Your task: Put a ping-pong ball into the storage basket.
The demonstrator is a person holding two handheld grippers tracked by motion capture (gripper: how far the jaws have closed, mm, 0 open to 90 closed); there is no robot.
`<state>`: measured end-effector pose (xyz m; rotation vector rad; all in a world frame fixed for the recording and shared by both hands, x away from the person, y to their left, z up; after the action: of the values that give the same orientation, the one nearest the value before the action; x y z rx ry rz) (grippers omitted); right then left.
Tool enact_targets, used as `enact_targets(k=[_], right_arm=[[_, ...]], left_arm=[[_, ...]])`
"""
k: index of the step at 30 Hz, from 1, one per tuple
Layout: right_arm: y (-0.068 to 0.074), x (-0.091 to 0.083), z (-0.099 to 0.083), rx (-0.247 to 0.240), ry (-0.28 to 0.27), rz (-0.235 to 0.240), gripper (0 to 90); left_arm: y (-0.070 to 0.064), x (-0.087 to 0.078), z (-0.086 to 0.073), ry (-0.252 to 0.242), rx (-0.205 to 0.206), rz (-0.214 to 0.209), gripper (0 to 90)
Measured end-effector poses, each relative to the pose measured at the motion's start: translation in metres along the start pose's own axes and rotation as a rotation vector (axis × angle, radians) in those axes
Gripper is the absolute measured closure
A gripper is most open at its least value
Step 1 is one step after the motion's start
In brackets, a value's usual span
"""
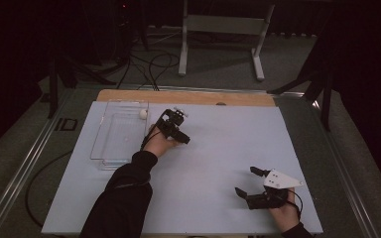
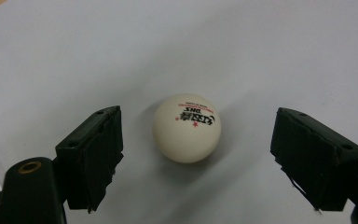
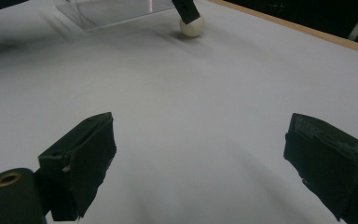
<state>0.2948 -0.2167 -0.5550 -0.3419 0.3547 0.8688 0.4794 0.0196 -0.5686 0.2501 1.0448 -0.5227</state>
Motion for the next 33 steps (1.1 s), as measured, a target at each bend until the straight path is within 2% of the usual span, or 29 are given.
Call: enact_targets(k=[5,7,12,16,20,23,27,30,33], right_arm=[[0.000,0.000,0.000,0.000,-0.001,0.000,8.7],[0.000,0.000,0.000,0.000,-0.002,0.000,8.7],[0.000,0.000,0.000,0.001,-0.005,0.000,8.7],[0.000,0.000,0.000,0.003,-0.004,0.002,8.7],[-0.001,0.000,0.000,0.002,-0.007,0.002,8.7],[0.000,0.000,0.000,0.001,-0.005,0.003,8.7],[0.000,0.000,0.000,0.000,-0.006,0.003,8.7],[0.000,0.000,0.000,0.002,-0.006,0.003,8.7],[0.000,0.000,0.000,0.002,-0.007,0.006,8.7]], left_arm=[[0.003,0.006,0.001,0.003,-0.019,-0.007,21.1],[0.002,0.007,0.001,0.000,-0.027,-0.026,22.8],[0.004,0.011,0.001,0.006,-0.045,-0.022,27.1],[0.003,0.014,-0.001,0.020,-0.028,-0.019,32.0],[0.004,0.016,-0.002,0.034,-0.040,-0.018,35.4],[0.003,0.016,-0.003,0.036,-0.036,-0.029,38.8],[0.004,0.019,-0.005,0.057,-0.039,-0.024,43.1],[0.004,0.020,-0.006,0.058,-0.043,-0.029,43.4],[0.003,0.020,-0.006,0.060,-0.035,-0.037,49.9]])
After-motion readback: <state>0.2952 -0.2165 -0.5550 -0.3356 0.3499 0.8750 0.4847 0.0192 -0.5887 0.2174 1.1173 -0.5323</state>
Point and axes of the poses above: each handheld gripper's, and its own axes: x roughly forward along the jaws, z roughly out of its top, y roughly to its left, the point moved 9 cm from there along x, roughly forward along the jaws, and after that the axes turned 8 degrees about -x, right-handed, at the moved point
